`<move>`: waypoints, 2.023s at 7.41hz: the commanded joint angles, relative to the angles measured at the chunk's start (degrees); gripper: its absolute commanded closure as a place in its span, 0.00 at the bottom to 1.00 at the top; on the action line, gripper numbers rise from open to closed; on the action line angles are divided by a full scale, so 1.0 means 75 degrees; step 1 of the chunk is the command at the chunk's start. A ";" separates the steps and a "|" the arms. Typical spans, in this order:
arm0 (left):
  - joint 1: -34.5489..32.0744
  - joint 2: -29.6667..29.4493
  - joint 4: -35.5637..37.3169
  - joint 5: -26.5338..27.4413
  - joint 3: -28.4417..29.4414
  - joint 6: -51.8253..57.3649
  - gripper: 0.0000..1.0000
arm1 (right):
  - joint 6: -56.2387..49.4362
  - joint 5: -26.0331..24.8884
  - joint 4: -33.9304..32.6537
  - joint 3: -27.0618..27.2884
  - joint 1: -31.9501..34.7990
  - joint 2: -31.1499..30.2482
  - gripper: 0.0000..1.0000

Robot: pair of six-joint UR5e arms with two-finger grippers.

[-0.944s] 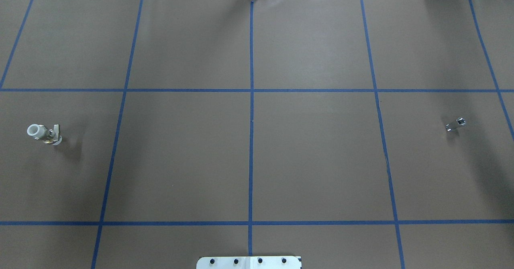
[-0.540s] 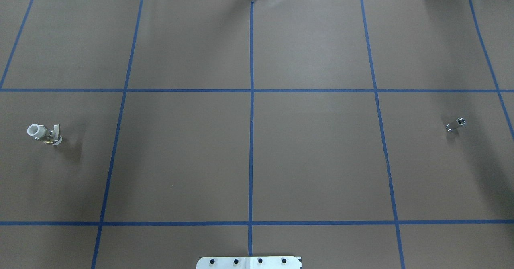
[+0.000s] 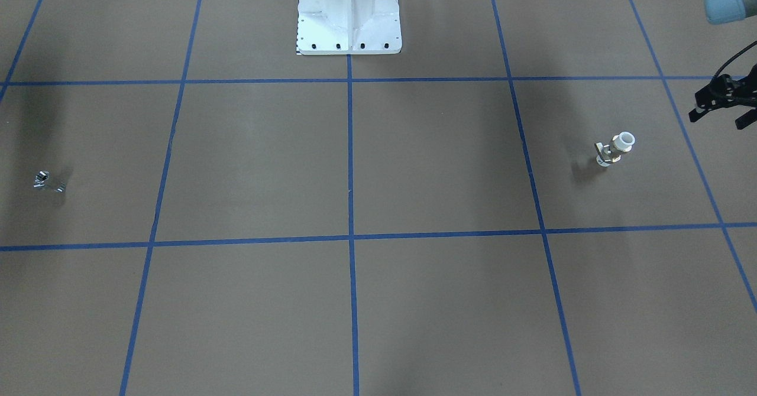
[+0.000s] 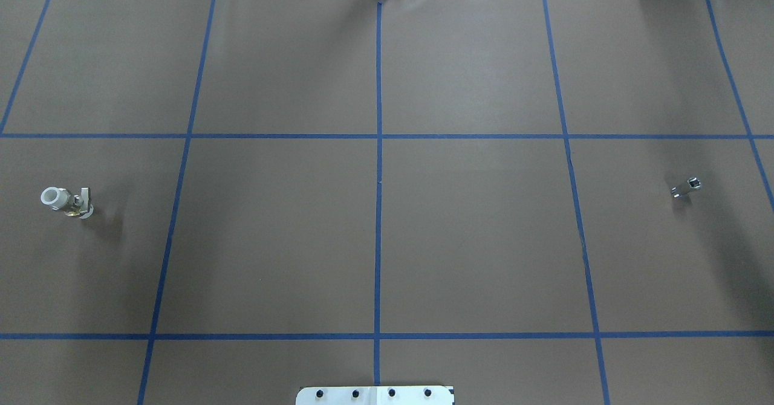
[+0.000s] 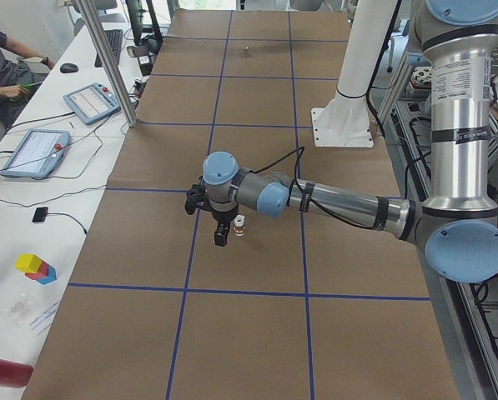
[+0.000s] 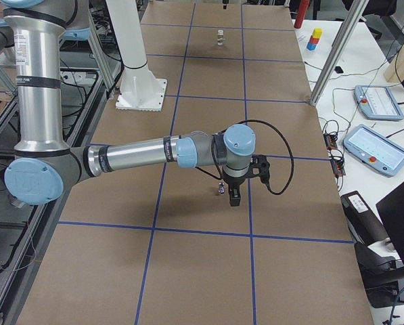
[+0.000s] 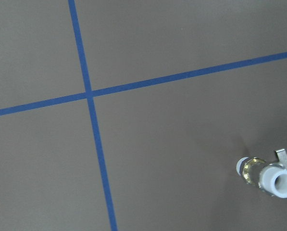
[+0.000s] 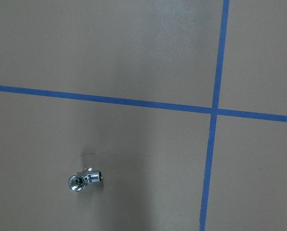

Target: Assemble PPR valve and pipe with both arms

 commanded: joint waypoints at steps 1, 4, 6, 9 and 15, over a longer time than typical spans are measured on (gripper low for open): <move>0.1079 -0.0020 -0.0942 0.0080 0.0048 -0.1607 0.00 | 0.0046 0.0011 0.0257 -0.0007 -0.0122 -0.0019 0.00; 0.2112 -0.0125 -0.1145 0.0991 0.0060 -0.2339 0.00 | 0.0046 0.0127 0.0387 -0.0053 -0.0122 -0.0020 0.00; 0.2126 -0.0126 -0.1145 0.1064 0.0095 -0.2340 0.01 | 0.0046 0.0233 0.0387 -0.0053 -0.0122 -0.0020 0.00; 0.2126 -0.0172 -0.1133 0.1252 0.0154 -0.2364 0.02 | 0.0046 0.0233 0.0387 -0.0042 -0.0145 -0.0020 0.00; 0.2126 -0.0384 -0.1121 0.1264 0.0424 -0.2375 0.86 | 0.0046 0.0222 0.0399 0.0005 -0.0309 -0.0008 0.00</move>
